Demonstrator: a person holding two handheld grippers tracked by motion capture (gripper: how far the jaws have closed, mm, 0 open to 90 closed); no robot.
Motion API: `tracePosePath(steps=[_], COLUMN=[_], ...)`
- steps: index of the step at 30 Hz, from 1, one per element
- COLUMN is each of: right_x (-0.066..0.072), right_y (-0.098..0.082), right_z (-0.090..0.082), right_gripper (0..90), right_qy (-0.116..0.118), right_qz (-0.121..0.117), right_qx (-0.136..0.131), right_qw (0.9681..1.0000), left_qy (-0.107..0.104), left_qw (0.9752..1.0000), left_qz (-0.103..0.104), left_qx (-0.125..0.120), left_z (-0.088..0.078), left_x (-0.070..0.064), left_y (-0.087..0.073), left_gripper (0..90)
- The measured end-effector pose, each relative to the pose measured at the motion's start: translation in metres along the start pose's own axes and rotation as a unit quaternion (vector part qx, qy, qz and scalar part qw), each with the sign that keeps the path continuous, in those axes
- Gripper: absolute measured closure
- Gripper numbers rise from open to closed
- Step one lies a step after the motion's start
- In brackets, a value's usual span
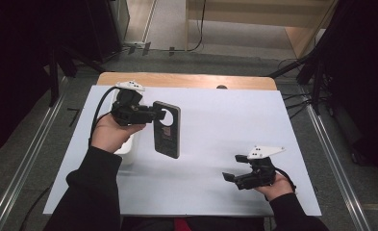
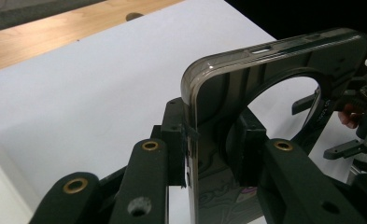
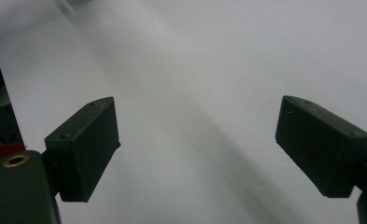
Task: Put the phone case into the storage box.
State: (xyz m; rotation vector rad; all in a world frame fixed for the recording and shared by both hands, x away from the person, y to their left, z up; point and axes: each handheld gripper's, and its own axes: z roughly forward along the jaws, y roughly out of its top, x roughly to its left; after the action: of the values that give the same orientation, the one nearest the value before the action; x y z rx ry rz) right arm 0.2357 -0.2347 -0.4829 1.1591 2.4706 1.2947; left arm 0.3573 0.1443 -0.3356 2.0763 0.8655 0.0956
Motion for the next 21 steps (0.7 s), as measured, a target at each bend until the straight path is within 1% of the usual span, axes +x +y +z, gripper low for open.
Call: tracePosePath(steps=[10, 16, 21], right_x=[0.001, 0.001, 0.002], right_y=[-0.001, -0.001, -0.001], right_z=[0.0, 0.001, 0.001], right_gripper=[12.6, 12.6, 12.6], right_qy=[0.002, 0.004, 0.005], right_qz=[0.003, -0.001, 0.0], right_qx=[0.003, 0.003, 0.005], right_qw=[1.0, 1.0, 1.0], left_qy=[0.008, 0.015, 0.019], left_qw=[0.9999, 0.9997, 0.9994], left_qz=[-0.009, -0.013, -0.021], left_qx=[-0.008, -0.012, -0.02], left_z=[-0.014, -0.021, -0.027], left_x=[0.011, 0.015, 0.018], left_y=[0.002, 0.002, 0.002], left_gripper=[70.7, 70.7, 70.6])
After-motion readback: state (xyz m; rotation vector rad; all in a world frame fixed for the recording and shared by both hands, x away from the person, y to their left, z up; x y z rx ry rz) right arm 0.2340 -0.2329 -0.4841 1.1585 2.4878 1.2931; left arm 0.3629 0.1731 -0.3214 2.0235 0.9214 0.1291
